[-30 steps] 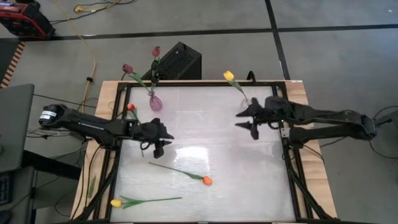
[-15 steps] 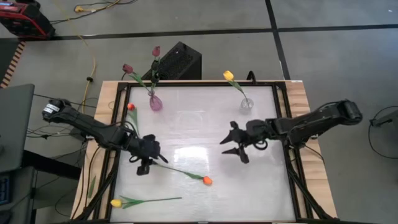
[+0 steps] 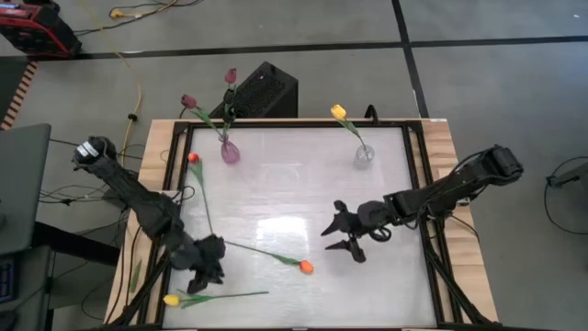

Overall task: Sort flowers into vase by color
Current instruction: Put the yellow tulip into the transparent vase

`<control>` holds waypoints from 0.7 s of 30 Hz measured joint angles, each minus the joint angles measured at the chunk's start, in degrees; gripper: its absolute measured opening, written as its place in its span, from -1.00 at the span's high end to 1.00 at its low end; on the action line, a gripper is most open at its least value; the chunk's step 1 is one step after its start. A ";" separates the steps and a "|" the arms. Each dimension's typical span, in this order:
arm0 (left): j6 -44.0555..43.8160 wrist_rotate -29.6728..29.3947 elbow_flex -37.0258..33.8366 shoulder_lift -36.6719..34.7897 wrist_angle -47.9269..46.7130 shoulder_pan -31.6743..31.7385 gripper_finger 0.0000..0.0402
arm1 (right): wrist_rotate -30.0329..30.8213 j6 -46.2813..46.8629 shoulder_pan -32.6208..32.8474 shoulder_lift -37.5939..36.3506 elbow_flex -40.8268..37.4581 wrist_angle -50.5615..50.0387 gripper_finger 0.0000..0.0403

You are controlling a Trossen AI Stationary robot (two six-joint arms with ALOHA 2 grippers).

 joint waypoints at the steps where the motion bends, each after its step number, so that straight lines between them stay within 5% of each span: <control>1: -1.43 -1.98 0.00 1.10 2.09 -1.68 0.49 | 0.39 0.03 0.86 0.40 0.01 0.95 -0.12; 7: -4.09 -4.63 2.63 14.65 8.82 -6.43 0.49 | 2.14 2.54 6.83 4.10 2.68 1.39 -0.12; 15: 3.89 -3.84 18.47 30.82 -14.00 -6.82 0.60 | 3.80 3.97 13.95 10.02 7.59 1.35 -0.12; 21: 3.91 0.31 23.27 35.49 -19.28 -7.71 0.63 | 6.83 5.38 17.01 12.76 8.76 1.30 -0.12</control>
